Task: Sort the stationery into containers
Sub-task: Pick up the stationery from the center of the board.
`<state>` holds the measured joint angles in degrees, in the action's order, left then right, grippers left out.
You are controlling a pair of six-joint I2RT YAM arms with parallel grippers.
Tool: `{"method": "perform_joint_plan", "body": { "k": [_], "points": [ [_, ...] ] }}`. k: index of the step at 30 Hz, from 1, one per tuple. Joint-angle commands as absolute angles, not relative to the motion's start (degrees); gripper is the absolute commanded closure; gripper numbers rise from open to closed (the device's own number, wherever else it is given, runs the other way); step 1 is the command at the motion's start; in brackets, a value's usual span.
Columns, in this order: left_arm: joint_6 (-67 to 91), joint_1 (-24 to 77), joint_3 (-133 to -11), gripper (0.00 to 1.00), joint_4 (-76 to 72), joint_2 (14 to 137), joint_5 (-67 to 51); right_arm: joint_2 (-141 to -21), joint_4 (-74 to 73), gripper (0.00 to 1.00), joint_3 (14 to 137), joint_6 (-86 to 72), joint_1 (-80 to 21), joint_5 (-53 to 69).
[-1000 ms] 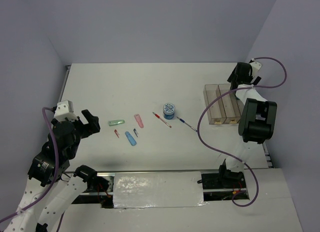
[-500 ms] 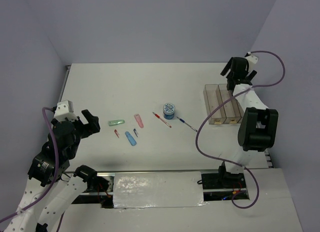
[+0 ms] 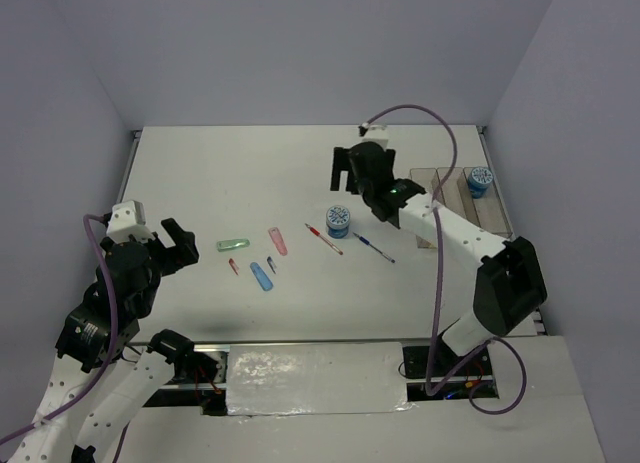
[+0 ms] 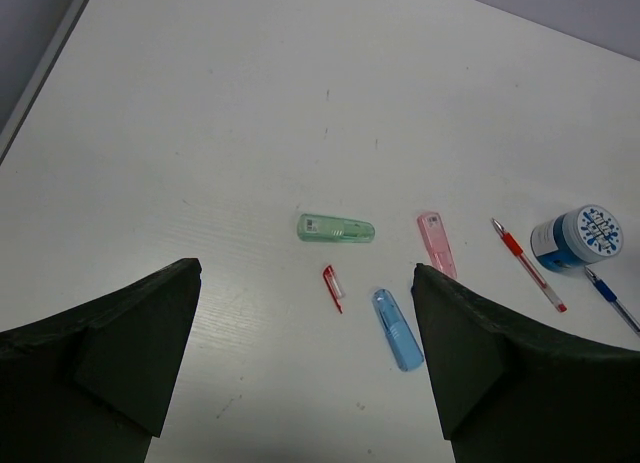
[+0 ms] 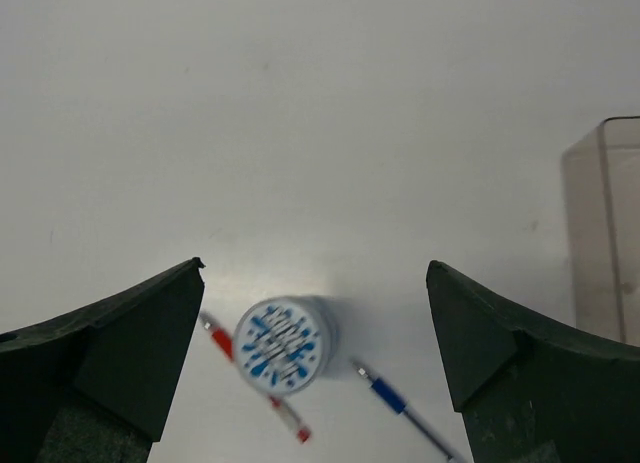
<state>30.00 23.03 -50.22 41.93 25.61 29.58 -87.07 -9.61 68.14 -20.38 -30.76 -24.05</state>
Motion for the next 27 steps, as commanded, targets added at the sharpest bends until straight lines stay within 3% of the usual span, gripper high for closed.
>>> {"method": "perform_joint_plan", "body": {
  "k": [1,6,27],
  "points": [
    [29.79,23.29,-50.36,0.01,40.43,25.66,31.11,-91.2,-16.68,0.0,73.46,-21.0,-35.24,-25.84],
    [30.06,23.29,-50.36,0.01,40.78,25.31,31.64,-97.81,-22.67,0.0,78.22,-22.41,-36.91,-26.55],
    [28.92,23.29,-50.1,0.01,39.73,26.19,29.27,-107.57,-22.24,0.01,77.96,-21.0,-37.97,-20.48]
  ]
}}
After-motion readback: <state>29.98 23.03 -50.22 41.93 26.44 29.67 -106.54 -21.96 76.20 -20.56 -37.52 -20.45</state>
